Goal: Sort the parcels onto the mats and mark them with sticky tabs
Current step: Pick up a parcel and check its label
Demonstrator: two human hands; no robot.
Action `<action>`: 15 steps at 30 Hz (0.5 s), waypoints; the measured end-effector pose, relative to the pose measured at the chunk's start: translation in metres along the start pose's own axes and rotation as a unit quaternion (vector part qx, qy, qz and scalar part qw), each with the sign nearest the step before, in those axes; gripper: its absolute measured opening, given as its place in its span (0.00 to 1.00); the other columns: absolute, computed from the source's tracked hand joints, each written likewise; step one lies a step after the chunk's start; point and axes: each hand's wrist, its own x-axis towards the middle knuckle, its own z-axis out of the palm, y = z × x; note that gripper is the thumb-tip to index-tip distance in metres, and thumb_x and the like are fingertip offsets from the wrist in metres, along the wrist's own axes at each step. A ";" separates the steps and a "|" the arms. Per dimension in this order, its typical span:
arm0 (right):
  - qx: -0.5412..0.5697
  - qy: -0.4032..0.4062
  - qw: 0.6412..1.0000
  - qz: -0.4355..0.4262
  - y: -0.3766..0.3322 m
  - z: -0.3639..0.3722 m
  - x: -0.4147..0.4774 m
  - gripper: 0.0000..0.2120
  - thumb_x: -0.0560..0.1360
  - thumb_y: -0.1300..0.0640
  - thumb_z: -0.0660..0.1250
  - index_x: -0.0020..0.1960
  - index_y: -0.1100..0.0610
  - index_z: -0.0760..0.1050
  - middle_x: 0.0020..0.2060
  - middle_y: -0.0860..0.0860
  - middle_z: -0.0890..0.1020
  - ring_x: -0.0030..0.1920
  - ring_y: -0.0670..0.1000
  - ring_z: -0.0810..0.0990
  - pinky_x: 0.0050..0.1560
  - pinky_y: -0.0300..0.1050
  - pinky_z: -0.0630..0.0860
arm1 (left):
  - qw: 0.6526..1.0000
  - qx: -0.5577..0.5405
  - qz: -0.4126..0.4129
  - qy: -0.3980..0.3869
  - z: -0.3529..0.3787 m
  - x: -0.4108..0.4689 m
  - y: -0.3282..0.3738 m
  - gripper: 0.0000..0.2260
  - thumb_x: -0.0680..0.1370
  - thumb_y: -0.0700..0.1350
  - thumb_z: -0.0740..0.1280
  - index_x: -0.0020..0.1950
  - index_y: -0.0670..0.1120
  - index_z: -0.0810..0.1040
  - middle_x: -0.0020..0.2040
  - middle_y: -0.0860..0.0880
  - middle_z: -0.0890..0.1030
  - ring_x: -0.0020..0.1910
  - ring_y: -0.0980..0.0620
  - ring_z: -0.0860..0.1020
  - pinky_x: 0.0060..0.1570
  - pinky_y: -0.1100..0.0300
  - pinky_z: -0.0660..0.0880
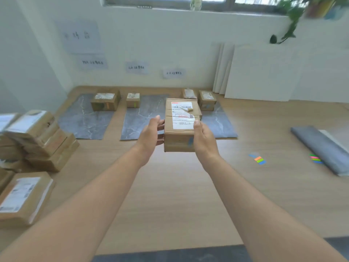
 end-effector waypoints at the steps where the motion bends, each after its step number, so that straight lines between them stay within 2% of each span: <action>1: 0.000 0.006 1.000 -0.002 -0.010 -0.007 0.001 0.24 0.80 0.34 0.50 0.62 0.46 0.77 0.55 0.43 0.83 0.57 0.47 0.80 0.63 0.52 0.76 | 1.000 0.003 0.001 -0.008 0.004 0.000 0.010 0.22 0.85 0.56 0.49 0.64 0.49 0.78 0.57 0.53 0.82 0.53 0.51 0.81 0.59 0.55 0.75; 3: -0.002 0.017 1.000 -0.006 -0.026 -0.020 0.005 0.27 0.78 0.33 0.50 0.64 0.46 0.77 0.56 0.43 0.83 0.58 0.47 0.79 0.64 0.54 0.76 | 1.000 0.005 0.004 -0.019 0.012 0.001 0.030 0.21 0.85 0.57 0.50 0.63 0.50 0.78 0.55 0.54 0.82 0.53 0.50 0.81 0.56 0.56 0.77; 5: 0.000 0.027 1.000 -0.016 -0.039 -0.033 0.012 0.25 0.80 0.36 0.50 0.65 0.47 0.76 0.57 0.44 0.83 0.59 0.48 0.79 0.65 0.54 0.75 | 0.999 0.010 0.012 -0.027 0.021 0.005 0.046 0.21 0.85 0.58 0.51 0.63 0.49 0.78 0.55 0.53 0.83 0.53 0.50 0.81 0.54 0.57 0.77; 8: 0.007 0.048 0.999 -0.023 -0.051 -0.049 0.026 0.28 0.78 0.33 0.50 0.66 0.47 0.76 0.58 0.45 0.83 0.59 0.48 0.80 0.64 0.53 0.77 | 0.999 0.016 0.025 -0.033 0.038 0.017 0.064 0.20 0.85 0.57 0.52 0.64 0.48 0.79 0.56 0.51 0.83 0.52 0.50 0.81 0.57 0.56 0.76; 11: 0.011 0.057 0.998 -0.018 -0.050 -0.063 0.048 0.23 0.84 0.38 0.51 0.68 0.48 0.75 0.59 0.47 0.83 0.60 0.50 0.80 0.62 0.50 0.77 | 0.999 0.011 0.028 -0.038 0.059 0.037 0.073 0.19 0.85 0.55 0.52 0.62 0.47 0.78 0.52 0.52 0.83 0.50 0.50 0.80 0.55 0.57 0.76; 13: 0.014 0.052 0.999 -0.006 -0.044 -0.073 0.069 0.22 0.85 0.40 0.50 0.69 0.49 0.73 0.60 0.48 0.82 0.61 0.50 0.79 0.62 0.49 0.78 | 0.999 0.017 0.020 -0.040 0.073 0.055 0.072 0.19 0.86 0.54 0.52 0.61 0.47 0.78 0.51 0.53 0.82 0.50 0.51 0.80 0.51 0.59 0.76; 15: 0.017 0.046 0.999 0.004 -0.035 -0.081 0.096 0.22 0.86 0.40 0.50 0.69 0.48 0.73 0.60 0.47 0.82 0.60 0.49 0.79 0.61 0.47 0.77 | 0.999 0.027 0.011 -0.036 0.088 0.079 0.070 0.19 0.86 0.55 0.52 0.61 0.47 0.78 0.51 0.52 0.83 0.50 0.51 0.80 0.52 0.58 0.76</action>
